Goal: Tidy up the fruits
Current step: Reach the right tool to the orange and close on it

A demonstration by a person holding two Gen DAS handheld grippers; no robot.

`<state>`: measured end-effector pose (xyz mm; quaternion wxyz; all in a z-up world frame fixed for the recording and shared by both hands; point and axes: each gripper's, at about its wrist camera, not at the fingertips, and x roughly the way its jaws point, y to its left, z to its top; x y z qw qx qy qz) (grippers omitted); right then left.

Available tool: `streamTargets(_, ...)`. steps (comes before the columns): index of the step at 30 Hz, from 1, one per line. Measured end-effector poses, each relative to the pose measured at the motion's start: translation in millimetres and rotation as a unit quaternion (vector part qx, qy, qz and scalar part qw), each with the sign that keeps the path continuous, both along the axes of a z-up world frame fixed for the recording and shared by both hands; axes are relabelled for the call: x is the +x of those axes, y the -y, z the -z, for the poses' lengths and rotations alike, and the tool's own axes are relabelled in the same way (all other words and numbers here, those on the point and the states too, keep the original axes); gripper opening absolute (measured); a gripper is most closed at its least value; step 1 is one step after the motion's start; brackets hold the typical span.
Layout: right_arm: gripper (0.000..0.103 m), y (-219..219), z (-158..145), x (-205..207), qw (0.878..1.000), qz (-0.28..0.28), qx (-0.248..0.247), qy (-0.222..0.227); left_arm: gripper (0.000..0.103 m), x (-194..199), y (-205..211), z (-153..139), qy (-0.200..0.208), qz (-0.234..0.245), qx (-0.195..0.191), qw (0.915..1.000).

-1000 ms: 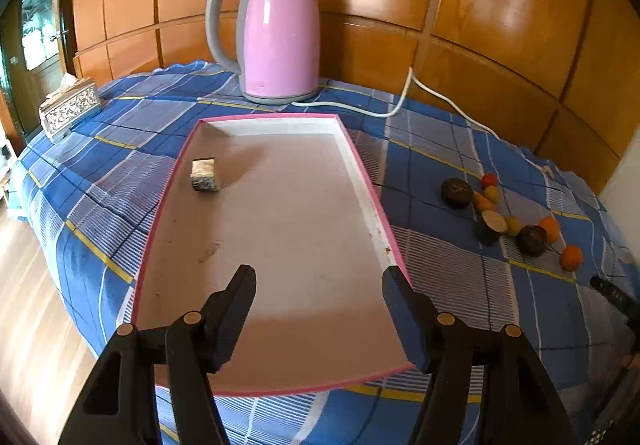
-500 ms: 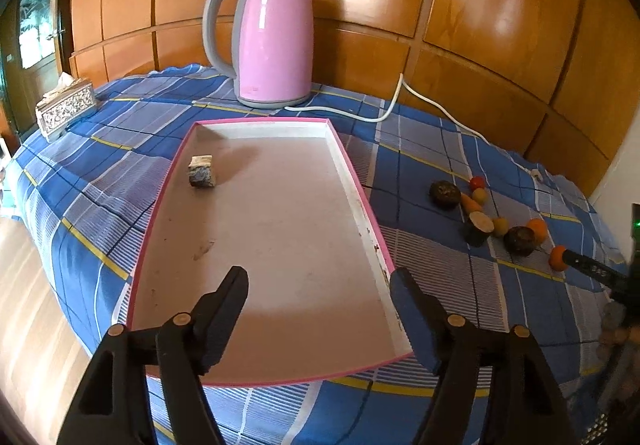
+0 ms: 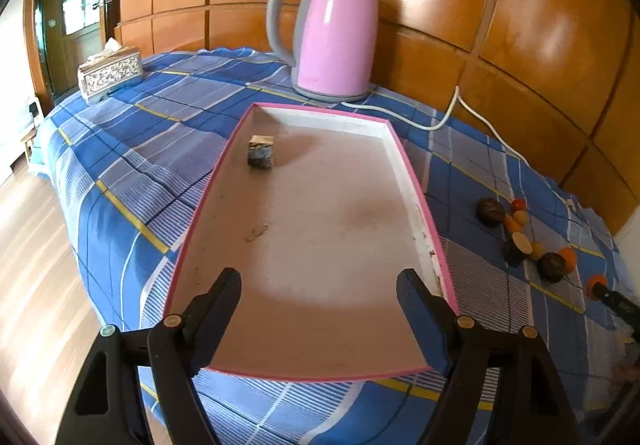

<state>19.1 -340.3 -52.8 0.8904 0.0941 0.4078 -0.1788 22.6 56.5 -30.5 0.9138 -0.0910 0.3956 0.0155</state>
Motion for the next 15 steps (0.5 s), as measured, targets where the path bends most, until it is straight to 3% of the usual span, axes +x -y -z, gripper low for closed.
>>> streamTargets(4, 0.035, -19.9, -22.7, -1.4, 0.999, -0.046, 0.0, 0.029, 0.082, -1.8, -7.1, -0.1, 0.003, -0.012, -0.003, 0.9999)
streamTargets(7, 0.02, -48.9, -35.9, 6.4, 0.992, -0.115, 0.014, 0.048, 0.082, -2.2, -11.1, 1.0, 0.001, -0.016, -0.008, 0.9998)
streamTargets(10, 0.02, -87.3, -39.6, 20.6, 0.98, -0.189, 0.03, 0.049, 0.082, -4.1, -13.5, 1.4, 0.001, -0.017, -0.01, 0.9998)
streamTargets(13, 0.02, -126.4, -39.1, 35.4, 0.969, -0.242, 0.012, 0.042, 0.082, -4.0, -15.2, 3.7, -0.003, -0.016, -0.011, 0.9998)
streamTargets(15, 0.02, -138.7, -39.2, 41.9, 0.967, -0.251, 0.0, 0.042, 0.082, -4.5, -16.1, 3.3, -0.001, -0.015, -0.011, 0.9998)
